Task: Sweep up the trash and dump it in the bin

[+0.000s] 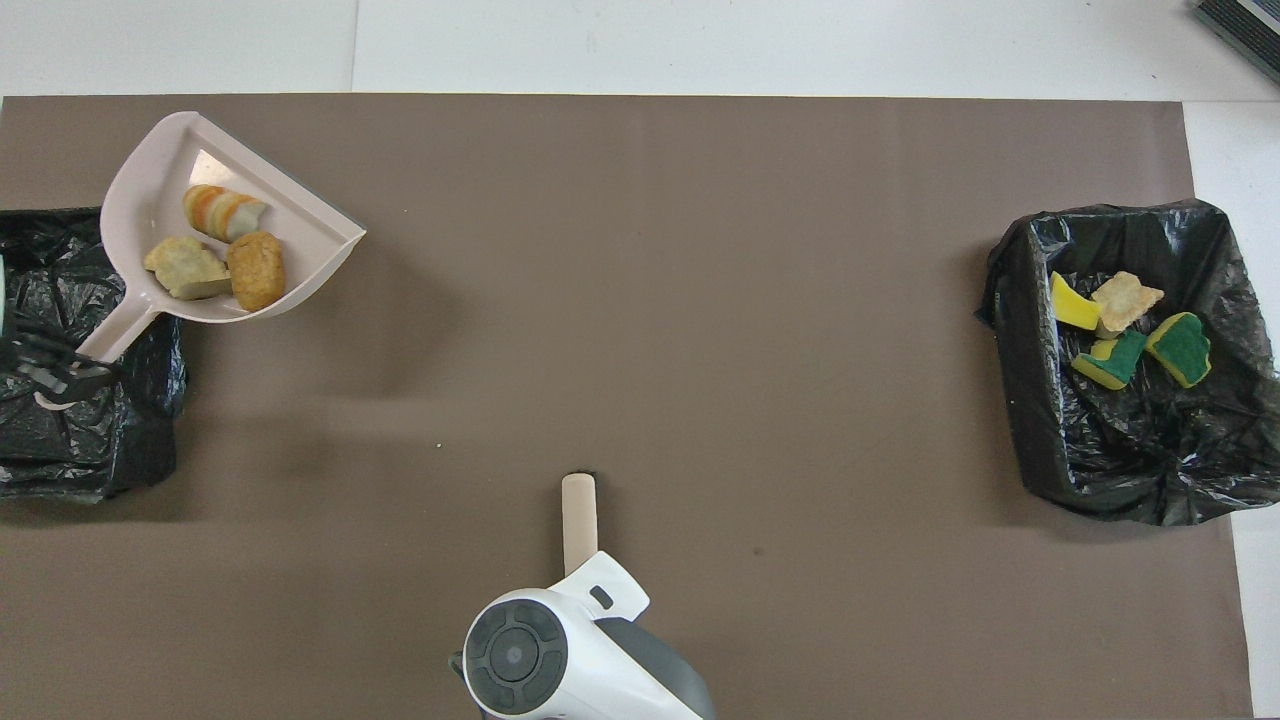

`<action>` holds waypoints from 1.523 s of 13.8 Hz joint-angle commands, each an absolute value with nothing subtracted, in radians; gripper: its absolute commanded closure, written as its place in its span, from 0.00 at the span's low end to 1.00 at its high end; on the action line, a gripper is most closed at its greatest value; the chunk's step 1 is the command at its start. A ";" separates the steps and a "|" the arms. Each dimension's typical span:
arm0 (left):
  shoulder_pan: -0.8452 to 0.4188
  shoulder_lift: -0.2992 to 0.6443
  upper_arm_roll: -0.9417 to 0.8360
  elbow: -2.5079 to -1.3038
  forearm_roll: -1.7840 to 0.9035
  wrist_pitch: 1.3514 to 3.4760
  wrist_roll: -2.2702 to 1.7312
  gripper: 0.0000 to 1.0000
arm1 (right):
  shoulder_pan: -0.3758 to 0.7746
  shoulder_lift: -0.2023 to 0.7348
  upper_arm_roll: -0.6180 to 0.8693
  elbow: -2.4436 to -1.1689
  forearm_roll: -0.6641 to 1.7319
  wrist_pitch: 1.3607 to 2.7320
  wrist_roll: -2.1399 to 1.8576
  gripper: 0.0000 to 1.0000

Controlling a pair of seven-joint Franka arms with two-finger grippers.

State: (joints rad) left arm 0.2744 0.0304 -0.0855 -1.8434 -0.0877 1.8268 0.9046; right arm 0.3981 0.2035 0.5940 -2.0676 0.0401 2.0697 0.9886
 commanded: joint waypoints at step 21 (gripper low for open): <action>0.502 0.221 -0.098 -1.473 0.730 1.744 1.453 1.00 | -0.256 0.092 0.566 -1.600 -0.103 1.440 0.003 0.00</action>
State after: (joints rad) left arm 0.5379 0.2026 -0.1107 -1.5073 0.6744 1.7369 1.4535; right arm -0.2127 0.0978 0.5617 -1.6046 -0.0708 1.4560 0.0628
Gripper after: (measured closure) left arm 0.674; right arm 0.000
